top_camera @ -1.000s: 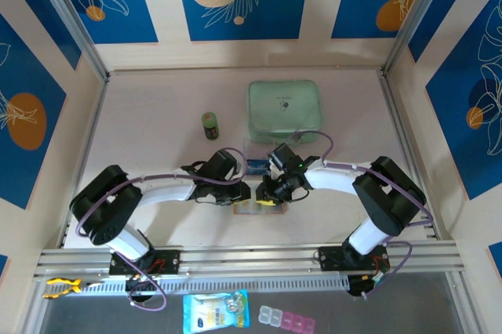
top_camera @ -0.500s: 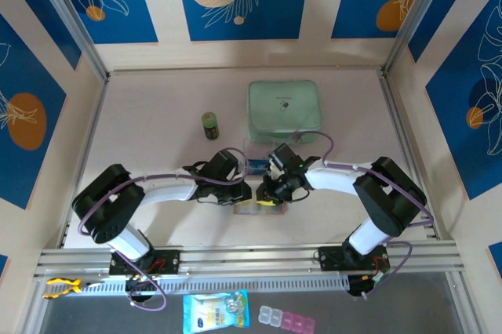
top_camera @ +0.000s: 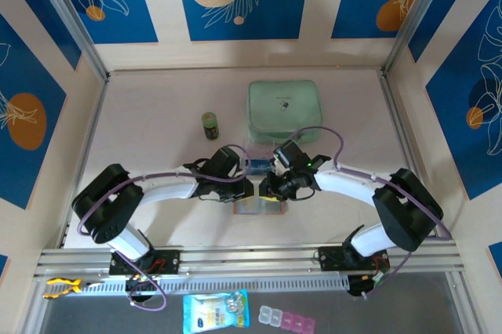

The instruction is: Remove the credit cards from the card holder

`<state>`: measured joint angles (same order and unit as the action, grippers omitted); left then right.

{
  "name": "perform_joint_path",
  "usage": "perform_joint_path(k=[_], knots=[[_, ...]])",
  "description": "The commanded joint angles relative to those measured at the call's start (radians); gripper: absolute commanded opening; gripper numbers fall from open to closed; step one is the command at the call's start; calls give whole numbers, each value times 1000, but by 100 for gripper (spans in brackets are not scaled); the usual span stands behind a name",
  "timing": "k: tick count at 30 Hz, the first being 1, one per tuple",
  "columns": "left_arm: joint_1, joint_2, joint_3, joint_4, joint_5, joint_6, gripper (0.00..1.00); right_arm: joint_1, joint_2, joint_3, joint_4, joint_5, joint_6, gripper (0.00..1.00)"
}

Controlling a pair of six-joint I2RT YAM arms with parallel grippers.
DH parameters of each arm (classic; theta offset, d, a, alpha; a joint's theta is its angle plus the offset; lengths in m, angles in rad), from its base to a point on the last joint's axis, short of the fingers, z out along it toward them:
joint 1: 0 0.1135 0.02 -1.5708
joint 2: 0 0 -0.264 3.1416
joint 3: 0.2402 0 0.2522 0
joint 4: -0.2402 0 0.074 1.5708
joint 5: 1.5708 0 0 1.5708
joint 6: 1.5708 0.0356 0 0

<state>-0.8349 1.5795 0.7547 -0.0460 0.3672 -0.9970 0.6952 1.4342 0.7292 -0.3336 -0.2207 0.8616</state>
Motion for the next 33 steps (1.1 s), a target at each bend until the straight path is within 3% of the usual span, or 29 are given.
perform_joint_path(k=[1, 14, 27, 33], knots=[[-10, -27, 41, -42, 22, 6, 19, -14, -45, 37, -111, 53, -31, 24], [-42, 32, 131, -54, 43, 15, 23, -75, -154, 63, -333, 205, -102, 30], [-79, 138, 219, -14, 65, -2, 31, -126, -96, -6, -230, 114, -124, 30], [-87, 155, 231, 8, 63, -13, 36, -135, -49, -20, -211, 115, -137, 26]])
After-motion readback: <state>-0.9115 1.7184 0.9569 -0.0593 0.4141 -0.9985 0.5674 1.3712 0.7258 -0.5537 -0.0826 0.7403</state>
